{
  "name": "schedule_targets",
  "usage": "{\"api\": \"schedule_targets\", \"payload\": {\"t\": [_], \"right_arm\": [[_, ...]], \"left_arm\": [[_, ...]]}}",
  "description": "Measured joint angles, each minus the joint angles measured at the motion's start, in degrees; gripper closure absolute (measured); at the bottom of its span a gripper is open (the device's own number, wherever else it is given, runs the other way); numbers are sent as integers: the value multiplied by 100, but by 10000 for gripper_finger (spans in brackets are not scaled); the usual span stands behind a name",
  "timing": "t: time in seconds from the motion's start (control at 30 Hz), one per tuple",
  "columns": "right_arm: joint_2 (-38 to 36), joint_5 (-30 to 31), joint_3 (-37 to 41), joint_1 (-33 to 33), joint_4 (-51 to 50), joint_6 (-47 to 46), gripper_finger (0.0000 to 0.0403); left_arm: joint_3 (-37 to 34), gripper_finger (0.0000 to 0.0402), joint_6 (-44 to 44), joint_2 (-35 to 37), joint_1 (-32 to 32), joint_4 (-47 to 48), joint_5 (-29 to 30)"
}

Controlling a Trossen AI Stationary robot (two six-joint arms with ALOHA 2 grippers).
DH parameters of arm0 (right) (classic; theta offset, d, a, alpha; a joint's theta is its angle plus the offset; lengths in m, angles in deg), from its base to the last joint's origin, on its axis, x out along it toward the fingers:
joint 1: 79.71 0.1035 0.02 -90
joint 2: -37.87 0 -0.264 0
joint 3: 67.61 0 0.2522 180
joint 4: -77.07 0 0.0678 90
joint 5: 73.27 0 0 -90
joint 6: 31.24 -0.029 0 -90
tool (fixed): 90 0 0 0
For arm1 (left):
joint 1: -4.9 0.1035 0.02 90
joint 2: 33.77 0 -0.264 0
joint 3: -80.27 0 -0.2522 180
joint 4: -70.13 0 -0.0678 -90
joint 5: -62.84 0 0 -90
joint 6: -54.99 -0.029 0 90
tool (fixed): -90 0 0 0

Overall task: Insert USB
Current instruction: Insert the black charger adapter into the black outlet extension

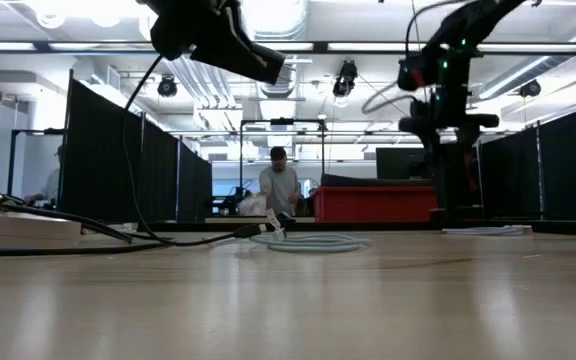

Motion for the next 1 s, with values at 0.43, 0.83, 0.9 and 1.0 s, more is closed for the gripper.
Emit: {"api": "schedule_targets", "payload": {"t": [0.43, 0.83, 0.9, 1.0], "right_arm": [[-235, -56, -21, 2437, 982, -359, 142], [186, -123, -25, 3064, 1506, -1016, 142], [250, -122, -25, 3111, 1530, -1096, 142], [343, 11, -25, 3128, 1584, -1199, 142]], "left_arm": [[-668, 256, 53, -300, 1025, -2642, -598], [-690, 256, 369, -1939, 1958, -4247, -795], [-692, 256, 492, -2151, 2031, -4420, -792], [-693, 256, 713, -2376, 2124, -4696, -791]]}}
